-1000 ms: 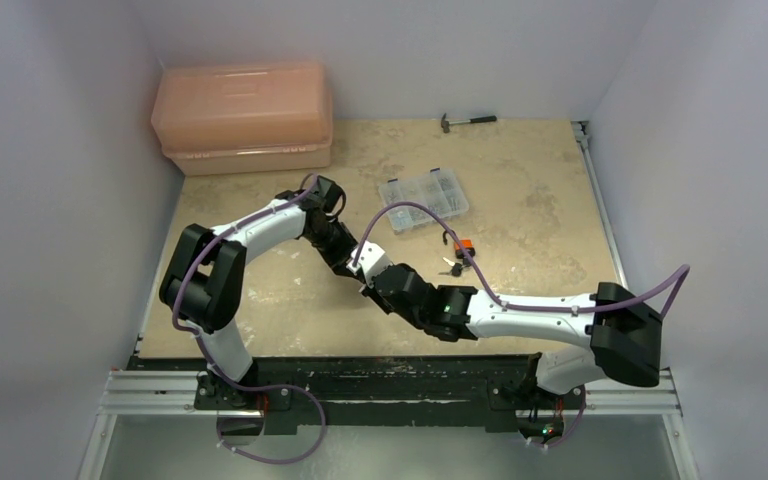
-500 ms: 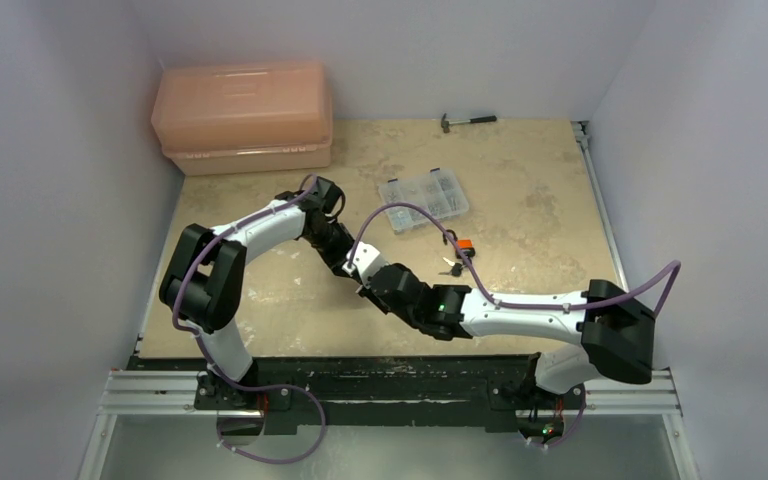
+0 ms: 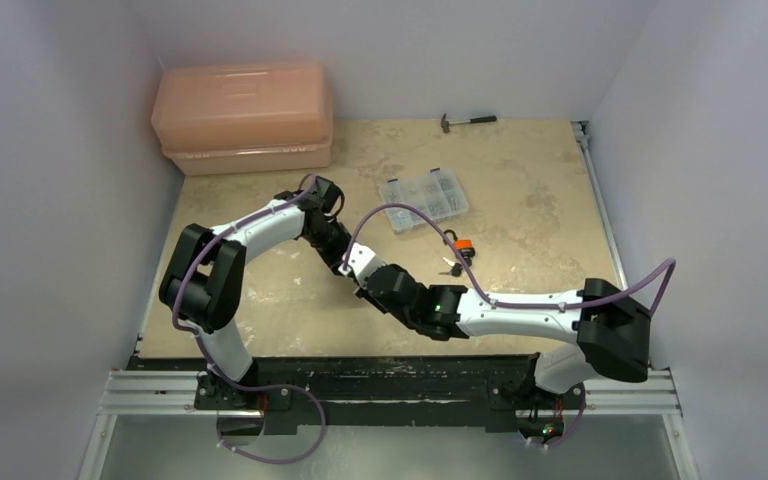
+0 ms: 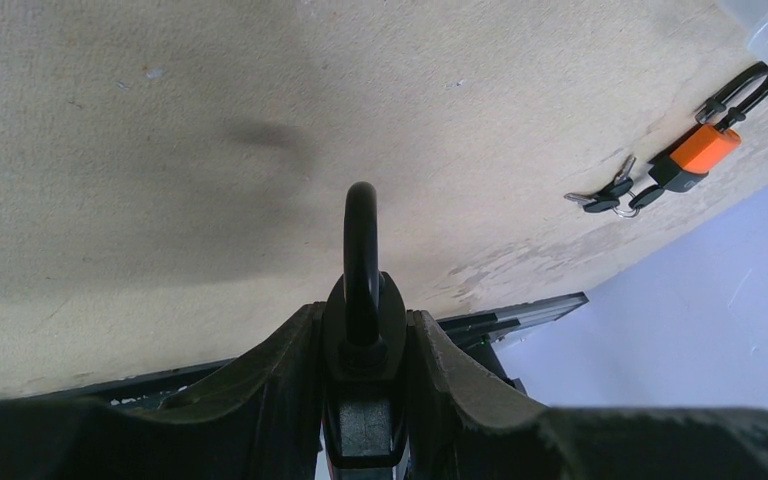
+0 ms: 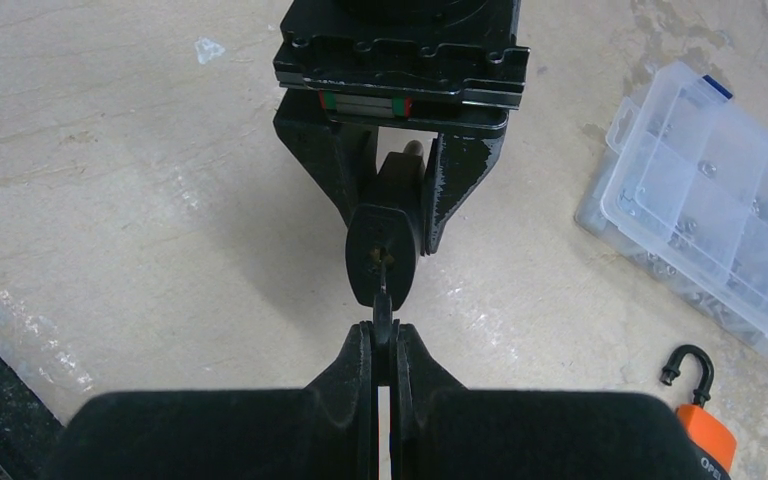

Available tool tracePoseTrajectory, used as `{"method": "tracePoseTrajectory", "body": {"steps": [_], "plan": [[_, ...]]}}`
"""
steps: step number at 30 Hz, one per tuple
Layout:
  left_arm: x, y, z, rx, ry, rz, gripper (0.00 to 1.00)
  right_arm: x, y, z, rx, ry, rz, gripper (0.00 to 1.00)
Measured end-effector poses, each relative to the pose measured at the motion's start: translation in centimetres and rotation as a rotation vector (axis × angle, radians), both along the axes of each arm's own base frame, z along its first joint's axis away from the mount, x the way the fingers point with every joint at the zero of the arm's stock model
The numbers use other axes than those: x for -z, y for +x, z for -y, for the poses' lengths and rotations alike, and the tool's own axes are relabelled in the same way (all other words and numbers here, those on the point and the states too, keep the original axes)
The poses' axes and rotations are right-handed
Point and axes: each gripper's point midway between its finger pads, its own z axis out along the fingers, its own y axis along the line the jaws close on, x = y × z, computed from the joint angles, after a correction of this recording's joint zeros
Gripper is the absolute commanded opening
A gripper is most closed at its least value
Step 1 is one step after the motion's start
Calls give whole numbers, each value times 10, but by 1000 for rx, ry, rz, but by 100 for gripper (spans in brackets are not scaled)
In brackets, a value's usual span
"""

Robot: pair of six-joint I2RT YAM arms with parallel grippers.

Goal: Unlock with the key

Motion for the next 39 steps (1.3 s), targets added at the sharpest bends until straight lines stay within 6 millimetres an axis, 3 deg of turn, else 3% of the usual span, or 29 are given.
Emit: {"method": "tracePoseTrajectory", "body": {"steps": [39], "plan": [[-2, 7, 3, -34, -23, 5, 0, -1, 5, -3, -12, -113, 114, 0]]}}
